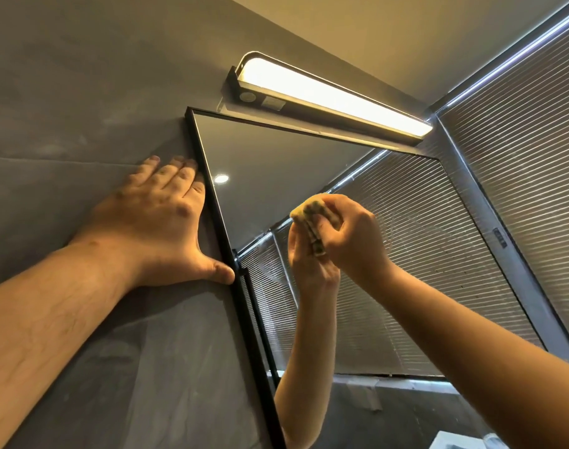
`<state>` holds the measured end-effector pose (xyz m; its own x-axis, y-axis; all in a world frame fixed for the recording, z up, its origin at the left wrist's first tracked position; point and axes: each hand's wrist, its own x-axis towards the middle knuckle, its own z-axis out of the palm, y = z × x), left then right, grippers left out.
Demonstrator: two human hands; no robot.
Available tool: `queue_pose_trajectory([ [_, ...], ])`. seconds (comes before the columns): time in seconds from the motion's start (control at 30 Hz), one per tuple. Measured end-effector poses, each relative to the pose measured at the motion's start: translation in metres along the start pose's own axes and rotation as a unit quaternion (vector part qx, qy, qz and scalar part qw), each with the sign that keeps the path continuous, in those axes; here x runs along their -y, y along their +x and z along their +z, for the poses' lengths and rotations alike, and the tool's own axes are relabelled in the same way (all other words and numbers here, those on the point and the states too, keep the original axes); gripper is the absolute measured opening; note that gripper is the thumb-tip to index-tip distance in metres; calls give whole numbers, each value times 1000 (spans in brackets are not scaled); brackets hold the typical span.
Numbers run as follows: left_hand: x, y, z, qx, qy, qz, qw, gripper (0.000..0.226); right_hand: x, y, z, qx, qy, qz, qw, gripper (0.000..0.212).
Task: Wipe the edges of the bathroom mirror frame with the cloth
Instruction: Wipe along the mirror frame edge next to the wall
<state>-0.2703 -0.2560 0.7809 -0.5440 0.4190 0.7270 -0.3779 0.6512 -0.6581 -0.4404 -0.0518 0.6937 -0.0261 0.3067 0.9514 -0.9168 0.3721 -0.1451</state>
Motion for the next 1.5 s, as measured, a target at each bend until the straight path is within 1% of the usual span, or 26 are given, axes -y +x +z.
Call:
queue_pose_trajectory([
  [0.1, 0, 0, 1, -1, -2, -2, 1000, 160, 21, -16, 1, 29, 34, -96, 994, 23],
  [0.23, -1, -1, 0, 1, -3, -4, 1000, 161, 44, -51, 12, 43, 86, -223, 970, 17],
  [0.3, 0, -2, 0, -2, -3, -3, 1000, 161, 45, -63, 18, 64, 94, -259, 959, 29],
  [0.37, 0, -1, 0, -3, -1, -3, 1000, 161, 43, -61, 22, 76, 95, -274, 954, 36],
  [0.47, 0, -1, 0, 5, -3, -6, 1000, 162, 41, -40, 30, 66, 92, -270, 956, 38],
  [0.57, -2, -2, -3, 22, -9, -11, 1000, 160, 45, -10, 40, 61, 80, -260, 960, 33],
  [0.7, -4, -4, -8, 44, -12, -22, 999, 150, 55, 38, 54, 54, 57, -249, 965, 33],
  [0.77, -4, -4, -8, 38, -13, -21, 999, 148, 59, 61, 59, 45, 40, -240, 969, 31],
  [0.9, -4, -3, -7, 32, -22, -18, 999, 150, 67, 89, 65, 30, 24, -223, 974, 26],
  [1.03, -4, -3, -7, 39, -19, -22, 999, 148, 60, 68, 62, 49, 72, -196, 977, 27],
  [1.13, -3, -3, -7, 39, -21, -17, 999, 148, 50, 27, 48, 71, 95, -207, 971, 31],
  [1.23, -2, -2, -6, 28, -23, -12, 999, 153, 42, -16, 32, 89, 93, -215, 968, 33],
  [1.3, -2, -2, -5, 23, -20, -9, 999, 153, 38, -31, 26, 103, 84, -238, 962, 34],
  [1.4, -2, -2, -4, 24, -20, -11, 999, 149, 39, -20, 28, 107, 74, -257, 957, 32],
  [1.5, -3, -1, -4, 32, -26, -17, 999, 144, 52, 9, 40, 102, 79, -255, 958, 33],
])
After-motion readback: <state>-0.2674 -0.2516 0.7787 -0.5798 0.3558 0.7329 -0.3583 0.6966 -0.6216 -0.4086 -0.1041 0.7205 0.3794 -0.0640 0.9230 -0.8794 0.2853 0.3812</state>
